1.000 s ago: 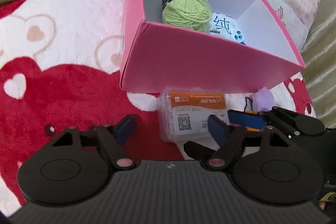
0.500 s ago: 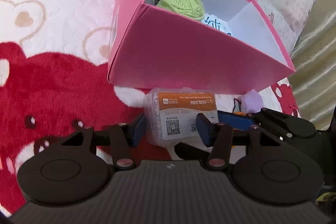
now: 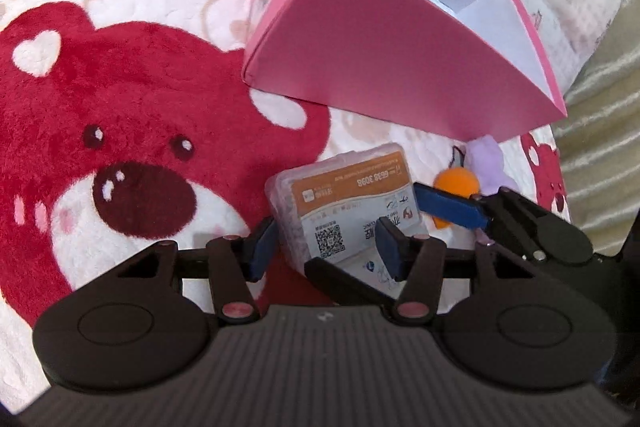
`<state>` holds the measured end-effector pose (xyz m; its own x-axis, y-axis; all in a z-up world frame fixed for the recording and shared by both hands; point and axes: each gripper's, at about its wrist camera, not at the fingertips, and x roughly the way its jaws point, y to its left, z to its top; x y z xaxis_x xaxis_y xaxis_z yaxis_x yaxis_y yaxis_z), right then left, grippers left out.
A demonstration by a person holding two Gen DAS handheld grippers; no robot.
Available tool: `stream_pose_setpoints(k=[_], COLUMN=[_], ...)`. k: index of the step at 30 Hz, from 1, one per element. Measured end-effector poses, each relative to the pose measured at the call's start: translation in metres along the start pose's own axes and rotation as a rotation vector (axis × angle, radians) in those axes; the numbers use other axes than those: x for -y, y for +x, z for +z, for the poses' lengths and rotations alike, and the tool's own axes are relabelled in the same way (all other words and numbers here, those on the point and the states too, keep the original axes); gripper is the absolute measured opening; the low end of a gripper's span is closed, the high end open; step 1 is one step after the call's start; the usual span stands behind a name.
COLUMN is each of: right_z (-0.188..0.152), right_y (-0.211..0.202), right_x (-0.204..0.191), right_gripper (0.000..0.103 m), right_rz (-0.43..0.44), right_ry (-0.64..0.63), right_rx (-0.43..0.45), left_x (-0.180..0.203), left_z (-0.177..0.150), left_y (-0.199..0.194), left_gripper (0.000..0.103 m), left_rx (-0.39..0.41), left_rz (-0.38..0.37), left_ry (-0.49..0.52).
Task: Organize objects
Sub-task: 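Close the left gripper on the clear plastic case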
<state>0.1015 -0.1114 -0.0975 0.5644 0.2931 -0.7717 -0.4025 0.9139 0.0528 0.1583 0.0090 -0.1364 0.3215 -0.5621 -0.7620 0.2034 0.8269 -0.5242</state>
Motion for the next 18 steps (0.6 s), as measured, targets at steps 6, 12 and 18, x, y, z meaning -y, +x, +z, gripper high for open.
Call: stream_pose_setpoints(k=[6,12,18], right_z=[0.0,-0.005,-0.005], right_y=[0.01,0.017,0.021], right_x=[0.004,0.003,0.0], right_gripper=[0.094,0.095,0.094], right_rz=[0.008,-0.011,-0.044], right_ry=[0.028,0.046,0.052], right_rx=[-0.003,0.024,0.036], left_x=[-0.012,-0.016,-0.011], left_z=[-0.002,-0.004,-0.006], left_y=[0.002,0.003,0.0], left_gripper=[0.055,0.055,0.051], left_rx=[0.052,0.064,0.096], left_rz=[-0.046,-0.066,-0.088], left_ry=[-0.033,-0.05,-0.021])
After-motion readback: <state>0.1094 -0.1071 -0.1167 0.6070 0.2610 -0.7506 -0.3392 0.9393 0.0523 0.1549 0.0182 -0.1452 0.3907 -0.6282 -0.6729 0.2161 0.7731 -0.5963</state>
